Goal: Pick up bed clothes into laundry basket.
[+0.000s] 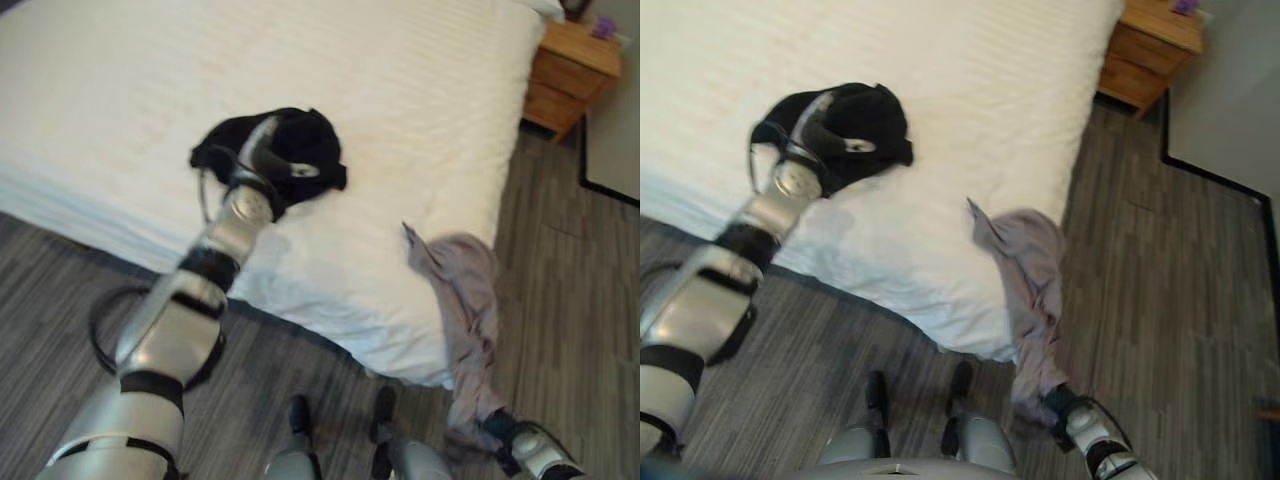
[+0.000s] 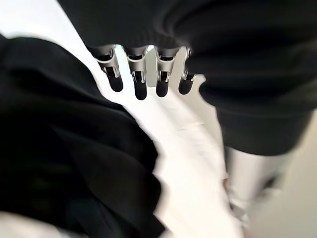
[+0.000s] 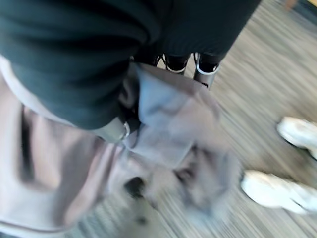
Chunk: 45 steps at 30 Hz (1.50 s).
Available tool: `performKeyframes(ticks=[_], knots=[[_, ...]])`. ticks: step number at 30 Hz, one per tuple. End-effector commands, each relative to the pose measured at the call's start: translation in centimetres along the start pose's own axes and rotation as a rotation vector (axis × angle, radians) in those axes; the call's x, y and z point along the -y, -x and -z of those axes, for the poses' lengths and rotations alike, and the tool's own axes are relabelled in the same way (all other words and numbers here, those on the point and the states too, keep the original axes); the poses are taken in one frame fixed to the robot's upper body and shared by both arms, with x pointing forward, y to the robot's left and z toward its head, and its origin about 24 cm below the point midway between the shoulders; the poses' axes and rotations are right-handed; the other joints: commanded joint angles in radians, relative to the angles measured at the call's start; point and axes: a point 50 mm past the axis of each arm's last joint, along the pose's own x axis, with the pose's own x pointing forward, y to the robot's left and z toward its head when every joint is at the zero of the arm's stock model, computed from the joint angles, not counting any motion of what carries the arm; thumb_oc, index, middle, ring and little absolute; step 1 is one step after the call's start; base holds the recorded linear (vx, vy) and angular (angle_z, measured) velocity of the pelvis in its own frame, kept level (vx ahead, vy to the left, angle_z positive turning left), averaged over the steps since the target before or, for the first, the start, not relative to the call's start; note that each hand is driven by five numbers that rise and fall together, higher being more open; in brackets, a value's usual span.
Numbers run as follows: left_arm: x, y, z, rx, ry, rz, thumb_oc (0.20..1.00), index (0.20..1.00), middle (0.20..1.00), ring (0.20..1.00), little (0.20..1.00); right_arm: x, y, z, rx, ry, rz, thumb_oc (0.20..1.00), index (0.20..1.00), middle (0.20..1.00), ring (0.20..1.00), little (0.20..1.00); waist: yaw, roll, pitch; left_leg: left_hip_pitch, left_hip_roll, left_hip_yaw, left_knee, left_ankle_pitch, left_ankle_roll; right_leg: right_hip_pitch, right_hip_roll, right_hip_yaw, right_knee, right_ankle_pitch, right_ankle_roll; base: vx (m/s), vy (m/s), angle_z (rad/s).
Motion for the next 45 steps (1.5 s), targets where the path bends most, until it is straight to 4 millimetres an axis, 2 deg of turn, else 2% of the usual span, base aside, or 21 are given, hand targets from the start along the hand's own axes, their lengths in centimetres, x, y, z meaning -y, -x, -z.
performKeyframes(ticks=[1, 2, 4, 12, 16, 21, 23, 24, 25, 26, 31, 35, 36, 37, 38, 39, 40, 41, 42, 44, 45], knots=[[-8.8, -2.0, -5.5, 0.111, -0.212, -0.269, 1.000, 1.000, 1.000, 1.000, 1.000, 1.4, -0.3, -3.3, 0.114, -0.021, 0.032, 0.200, 0.200, 0.200, 0.200, 0.200, 0.000, -0.037, 0.078, -0.004, 0.014, -0.066, 0.005, -0.012, -0.022, 0.052, -0.062, 0.079, 0.012, -0.019, 0.119, 0.00, -0.016, -0.27], [-10.9, -2.1, -4.9, 0.049, -0.346, -0.326, 1.000, 1.000, 1.000, 1.000, 1.000, 1.2, -0.2, -3.3, 0.127, -0.028, 0.025, 0.200, 0.200, 0.200, 0.200, 0.200, -0.017, -0.050, 0.078, -0.003, 0.023, -0.056, 0.005, -0.015, -0.025, 0.045, -0.055, 0.095, 0.012, -0.012, 0.123, -0.01, -0.007, -0.27], [-12.5, -2.0, -4.6, 0.017, -0.444, -0.365, 1.000, 1.000, 1.000, 1.000, 1.000, 1.1, -0.1, -3.4, 0.147, -0.026, 0.019, 0.200, 0.200, 0.200, 0.200, 0.200, -0.030, -0.063, 0.074, -0.006, 0.028, -0.050, 0.005, -0.016, -0.026, 0.036, -0.050, 0.107, 0.012, -0.007, 0.126, 0.01, 0.000, -0.17], [-15.3, -1.2, -0.3, -0.155, -0.678, -0.354, 1.000, 1.000, 1.000, 1.000, 1.000, 1.0, 0.1, -4.2, 0.207, -0.021, 0.003, 0.200, 0.200, 0.200, 0.200, 0.200, -0.071, -0.099, 0.088, -0.045, 0.039, -0.040, 0.005, -0.012, -0.028, -0.018, -0.041, 0.136, 0.012, 0.021, 0.135, -0.01, 0.024, -0.08], [-18.7, -0.1, 2.0, -0.292, -0.741, -0.360, 1.000, 1.000, 1.000, 1.000, 1.000, 1.1, 0.6, -6.2, 0.313, -0.032, -0.012, 0.200, 0.200, 0.200, 0.200, 0.200, -0.098, -0.137, 0.111, -0.100, 0.053, -0.028, 0.005, -0.008, -0.031, -0.083, -0.028, 0.153, 0.012, 0.048, 0.144, -0.03, 0.019, -0.17], [-19.5, 0.6, 4.0, -0.352, -0.639, -0.341, 1.000, 1.000, 1.000, 1.000, 1.000, 0.5, 0.9, -6.9, 0.354, -0.044, -0.030, 0.200, 0.200, 0.200, 0.200, 0.200, -0.113, -0.155, 0.127, -0.154, 0.061, -0.024, 0.005, 0.001, -0.036, -0.139, -0.021, 0.153, 0.012, 0.055, 0.148, -0.02, 0.016, -0.09], [-18.8, 0.8, 5.2, -0.368, -0.548, -0.318, 1.000, 1.000, 1.000, 1.000, 1.000, -0.1, 0.9, -7.0, 0.353, -0.054, -0.048, 0.200, 0.200, 0.200, 0.200, 0.200, -0.117, -0.158, 0.133, -0.170, 0.063, -0.024, 0.005, 0.005, -0.037, -0.158, -0.018, 0.153, 0.012, 0.060, 0.150, 0.00, 0.025, 0.01], [-17.1, 0.7, 6.0, -0.362, -0.458, -0.267, 1.000, 1.000, 1.000, 1.000, 1.000, -0.9, 0.8, -6.4, 0.330, -0.059, -0.068, 0.200, 0.200, 0.200, 0.200, 0.200, -0.117, -0.157, 0.139, -0.176, 0.060, -0.025, 0.005, 0.006, -0.037, -0.170, -0.021, 0.155, 0.012, 0.062, 0.149, 0.00, 0.032, -0.01], [-17.1, 0.7, 6.0, -0.363, -0.457, -0.266, 0.831, 0.831, 0.831, 0.831, 0.831, -0.9, 0.8, -6.4, 0.330, -0.058, -0.068, 0.200, 0.200, 0.200, 0.200, 0.200, -0.118, -0.156, 0.138, -0.176, 0.060, -0.025, 0.005, 0.006, -0.037, -0.170, -0.021, 0.155, 0.012, 0.061, 0.149, 0.01, 0.049, -0.02], [-16.5, 0.7, 6.4, -0.367, -0.440, -0.246, 0.200, 0.200, 0.200, 0.200, 0.200, -1.2, 0.8, -6.0, 0.318, -0.054, -0.076, 0.200, 0.200, 0.200, 0.200, 0.200, -0.118, -0.155, 0.140, -0.177, 0.057, -0.027, 0.005, 0.006, -0.036, -0.171, -0.022, 0.155, 0.012, 0.060, 0.149, 0.00, 0.000, 0.00], [-13.5, 0.0, 5.8, -0.323, -0.456, -0.146, 0.200, 0.200, 0.200, 0.200, 0.200, -1.5, 0.5, -4.7, 0.256, -0.034, -0.088, 0.200, 0.200, 0.200, 0.200, 0.200, -0.129, -0.149, 0.135, -0.159, 0.052, -0.022, 0.005, -0.002, -0.034, -0.163, -0.027, 0.162, 0.012, 0.060, 0.148, 0.01, 0.027, 0.00], [-11.4, -1.1, 3.0, -0.218, -0.454, -0.093, 0.200, 0.200, 0.200, 0.200, 0.200, -0.4, -0.1, -0.4, 0.038, -0.040, -0.035, 0.200, 0.200, 0.200, 0.200, 0.200, -0.140, -0.140, 0.123, -0.141, 0.051, -0.016, 0.005, -0.009, -0.033, -0.152, -0.024, 0.172, 0.012, 0.058, 0.147, 0.01, 0.002, -0.01], [-9.9, -1.6, 1.2, -0.140, -0.399, -0.063, 0.200, 0.200, 0.200, 0.200, 0.200, 0.9, 0.3, 3.0, -0.104, -0.090, 0.018, 0.200, 0.200, 0.200, 0.200, 0.200, -0.133, -0.124, 0.118, -0.131, 0.047, -0.021, 0.005, -0.013, -0.031, -0.137, -0.028, 0.165, 0.012, 0.047, 0.147, 0.02, 0.009, -0.05], [-9.8, -1.6, 1.2, -0.140, -0.398, -0.063, 0.200, 0.200, 0.200, 0.200, 0.200, 0.9, 0.3, 3.0, -0.104, -0.090, 0.018, 0.200, 0.200, 0.200, 0.200, 0.200, -0.132, -0.124, 0.119, -0.130, 0.047, -0.021, 0.005, -0.013, -0.031, -0.137, -0.027, 0.165, 0.012, 0.047, 0.147, 0.03, 0.008, -0.04], [-8.4, -1.8, 0.0, -0.085, -0.297, -0.042, 0.200, 0.200, 0.200, 0.200, 0.200, 1.9, 0.6, 4.5, -0.168, -0.158, 0.063, 0.200, 0.200, 0.200, 0.200, 0.200, -0.127, -0.114, 0.119, -0.123, 0.043, -0.026, 0.005, -0.015, -0.030, -0.127, -0.030, 0.160, 0.012, 0.042, 0.146, 0.04, 0.005, -0.03], [-5.1, -1.8, -2.5, 0.005, -0.018, -0.001, 0.200, 0.200, 0.200, 0.200, 0.200, 3.4, 1.1, 6.2, -0.239, -0.288, 0.138, 0.200, 0.200, 0.200, 0.200, 0.200, -0.117, -0.093, 0.123, -0.113, 0.037, -0.038, 0.005, -0.019, -0.028, -0.110, -0.035, 0.151, 0.012, 0.034, 0.147, 0.07, 0.024, 0.13], [-2.1, -0.7, -7.4, 0.245, 0.172, 0.144, 0.200, 0.200, 0.200, 0.200, 0.200, 5.4, 1.9, 8.0, -0.298, -0.493, 0.241, 0.200, 0.200, 0.200, 0.200, 0.200, -0.092, -0.057, 0.129, -0.097, 0.023, -0.055, 0.005, -0.024, -0.023, -0.082, -0.045, 0.136, 0.012, 0.024, 0.146, 0.05, 0.019, 0.25], [-2.1, -0.7, -7.4, 0.244, 0.172, 0.144, 0.200, 0.200, 0.200, 0.200, 0.200, 5.4, 1.9, 8.0, -0.298, -0.493, 0.241, 0.200, 0.200, 0.200, 0.200, 0.200, -0.093, -0.057, 0.127, -0.100, 0.022, -0.056, 0.005, -0.021, -0.023, -0.085, -0.046, 0.136, 0.012, 0.026, 0.146, 0.06, 0.023, 0.31], [-0.2, 3.1, -8.8, 0.481, 0.361, 0.297, 0.200, 0.200, 0.200, 0.200, 0.200, 7.4, 3.4, 10.9, -0.340, -0.756, 0.370, 0.200, 0.200, 0.200, 0.200, 0.200, -0.046, -0.013, 0.139, -0.068, 0.007, -0.077, 0.005, -0.031, -0.020, -0.040, -0.059, 0.115, 0.012, 0.007, 0.141, 0.06, 0.015, 0.24], [1.3, 7.8, -6.2, 0.552, 0.497, 0.481, 0.200, 0.200, 0.200, 0.200, 0.200, 9.1, 4.5, 12.4, -0.325, -0.931, 0.471, 0.200, 0.200, 0.200, 0.200, 0.200, -0.004, 0.014, 0.143, -0.036, -0.005, -0.093, 0.005, -0.039, -0.017, 0.000, -0.067, 0.106, 0.012, -0.011, 0.131, 0.05, 0.010, 0.15], [1.2, 7.9, -6.0, 0.547, 0.499, 0.479, 0.200, 0.200, 0.200, 0.200, 0.200, 9.1, 4.5, 12.4, -0.325, -0.925, 0.472, 0.200, 0.200, 0.200, 0.200, 0.200, -0.010, 0.015, 0.140, -0.039, -0.007, -0.093, 0.005, -0.034, -0.017, -0.003, -0.068, 0.106, 0.012, -0.008, 0.130, 0.04, 0.023, 0.04]])
